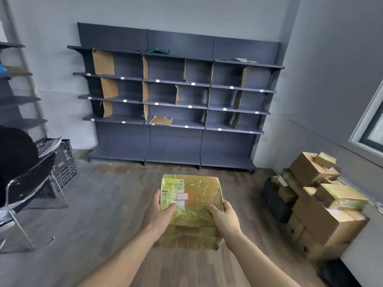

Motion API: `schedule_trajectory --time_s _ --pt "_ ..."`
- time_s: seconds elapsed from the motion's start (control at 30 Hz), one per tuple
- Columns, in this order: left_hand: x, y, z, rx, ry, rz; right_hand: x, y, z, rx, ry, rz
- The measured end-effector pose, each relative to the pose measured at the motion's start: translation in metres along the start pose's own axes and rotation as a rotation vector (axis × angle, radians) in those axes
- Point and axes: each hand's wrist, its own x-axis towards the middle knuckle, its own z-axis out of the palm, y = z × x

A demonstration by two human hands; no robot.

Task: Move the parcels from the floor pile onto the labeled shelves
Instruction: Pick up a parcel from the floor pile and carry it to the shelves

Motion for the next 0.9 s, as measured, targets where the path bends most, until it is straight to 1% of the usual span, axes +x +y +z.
schedule_trajectory --time_s 0.13,0.27,0.37,0.6,0.9 --pt "0.076 0.016 0.024 -0.005 -0.020 -0.006 0.077 -0.020 0.004 -0.012 0.002 -0.003" --pt "0.166 0.031 0.041 0.020 -0.045 0.027 0.162 -0.043 0.017 -0.039 0.022 0.000" --pt "0.232 0.053 0.054 0.027 -0.081 0.039 0.222 -0.063 0.023 -0.041 0.033 0.027" --pt "0.356 0.104 0.087 -0.015 -0.125 0.082 0.347 -0.114 0.022 -0.065 0.086 0.009" --pt "0.502 0.126 0.141 0.036 -0.111 0.046 0.509 -0.129 0.030 -0.038 0.058 0.038"
